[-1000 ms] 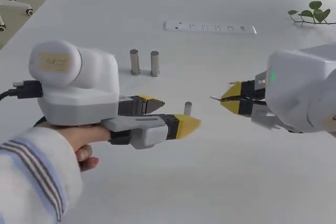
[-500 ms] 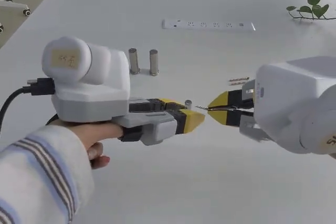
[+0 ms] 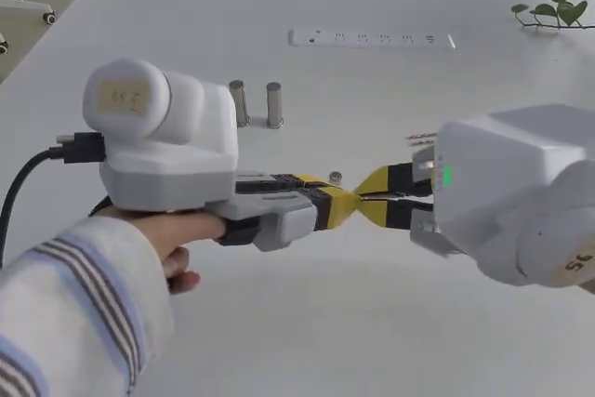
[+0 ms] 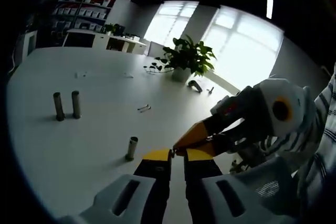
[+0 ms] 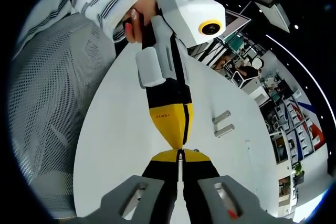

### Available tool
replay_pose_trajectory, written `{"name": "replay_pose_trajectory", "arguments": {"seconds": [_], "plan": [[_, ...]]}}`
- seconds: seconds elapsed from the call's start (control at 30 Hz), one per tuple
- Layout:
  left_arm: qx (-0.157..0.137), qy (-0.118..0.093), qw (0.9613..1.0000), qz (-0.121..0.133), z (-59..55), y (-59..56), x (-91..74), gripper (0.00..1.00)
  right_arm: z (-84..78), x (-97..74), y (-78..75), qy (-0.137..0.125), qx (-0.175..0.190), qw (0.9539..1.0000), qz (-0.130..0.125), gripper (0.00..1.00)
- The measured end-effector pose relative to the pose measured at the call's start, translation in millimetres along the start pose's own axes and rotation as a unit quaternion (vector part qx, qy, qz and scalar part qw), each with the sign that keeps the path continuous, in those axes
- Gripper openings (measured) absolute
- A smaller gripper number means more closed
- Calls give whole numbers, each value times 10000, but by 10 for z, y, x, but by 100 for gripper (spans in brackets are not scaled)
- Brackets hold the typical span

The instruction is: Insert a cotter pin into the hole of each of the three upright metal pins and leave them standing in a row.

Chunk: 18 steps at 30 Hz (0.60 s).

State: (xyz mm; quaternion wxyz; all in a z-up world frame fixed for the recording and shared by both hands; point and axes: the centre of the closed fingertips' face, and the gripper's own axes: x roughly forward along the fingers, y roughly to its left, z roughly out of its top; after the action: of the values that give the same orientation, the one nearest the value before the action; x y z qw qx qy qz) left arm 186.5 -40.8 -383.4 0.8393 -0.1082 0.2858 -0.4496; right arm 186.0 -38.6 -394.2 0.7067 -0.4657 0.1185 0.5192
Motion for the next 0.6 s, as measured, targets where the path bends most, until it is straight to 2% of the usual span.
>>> {"name": "replay_pose_trajectory", "arguments": {"seconds": [0.27,0.6], "plan": [[52,23,10000,36,-8,21,-15,1,41,4,5,-47,19,10000,-21,0],[-51,8,10000,28,-2,33,-30,0,74,-6,7,-86,13,10000,-44,0]]}}
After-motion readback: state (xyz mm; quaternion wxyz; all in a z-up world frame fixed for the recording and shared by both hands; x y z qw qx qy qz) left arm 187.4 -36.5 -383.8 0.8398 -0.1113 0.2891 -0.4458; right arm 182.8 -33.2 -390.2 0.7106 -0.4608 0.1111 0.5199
